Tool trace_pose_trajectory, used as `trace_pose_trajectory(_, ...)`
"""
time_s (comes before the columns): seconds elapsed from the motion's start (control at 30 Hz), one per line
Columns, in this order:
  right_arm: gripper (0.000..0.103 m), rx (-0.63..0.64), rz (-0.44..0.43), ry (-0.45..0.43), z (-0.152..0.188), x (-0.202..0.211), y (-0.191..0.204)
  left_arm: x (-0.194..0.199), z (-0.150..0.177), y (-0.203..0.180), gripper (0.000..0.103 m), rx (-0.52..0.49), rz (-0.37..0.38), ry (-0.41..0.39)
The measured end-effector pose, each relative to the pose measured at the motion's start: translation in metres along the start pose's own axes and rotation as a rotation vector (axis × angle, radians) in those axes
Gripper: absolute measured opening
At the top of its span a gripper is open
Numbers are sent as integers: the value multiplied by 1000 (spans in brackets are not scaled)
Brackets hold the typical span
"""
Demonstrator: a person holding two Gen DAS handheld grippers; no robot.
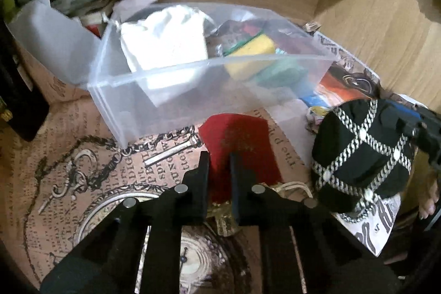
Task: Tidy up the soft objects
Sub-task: 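Grasp the red pouch with the left tool while the right tool grasps the black chain-patterned cap, then carry the red pouch and black cap into the clear box and release both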
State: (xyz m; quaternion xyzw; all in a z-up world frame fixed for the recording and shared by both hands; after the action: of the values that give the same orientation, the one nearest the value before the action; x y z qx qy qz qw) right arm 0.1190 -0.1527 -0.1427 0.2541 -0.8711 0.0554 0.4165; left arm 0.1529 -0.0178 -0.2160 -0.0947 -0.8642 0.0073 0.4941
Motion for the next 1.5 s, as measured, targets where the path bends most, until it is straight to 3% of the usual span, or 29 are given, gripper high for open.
trace_pose_trajectory(0.4, 12, -6, 28, -166, -42, 39, -6, 64, -15, -13, 9, -43, 0, -164)
trace_pose_trajectory(0.63, 12, -25, 59, -274, -80, 56, -17, 95, -47, -25, 9, -26, -44, -288)
trace_pose_trajectory(1.0, 12, -33, 88, -310, -124, 34, -19, 115, -104, -12, 9, 0, -104, -400)
trace_pose_trajectory(1.27, 12, -50, 147, -266, -143, -8, -29, 80, -133, 7, 9, 30, -103, -346)
trace_pose_trajectory(1.5, 12, -64, 210, -171, -147, -53, -46, 20, -139, 27, 9, 57, -91, -214)
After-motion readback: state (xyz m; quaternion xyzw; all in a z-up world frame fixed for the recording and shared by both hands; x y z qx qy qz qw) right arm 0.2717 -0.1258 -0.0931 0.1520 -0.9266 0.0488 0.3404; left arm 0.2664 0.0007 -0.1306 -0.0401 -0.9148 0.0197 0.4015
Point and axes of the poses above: each gripper's, at about its wrist camera, not at the fingertips, and x roughly against the way its jaws point, y to its left, z to its underside, the point moved 9 cm from there along -x, roughly the way its jaws point, and after that the axes turned 11 degrees about y, right-handed, at the moved point
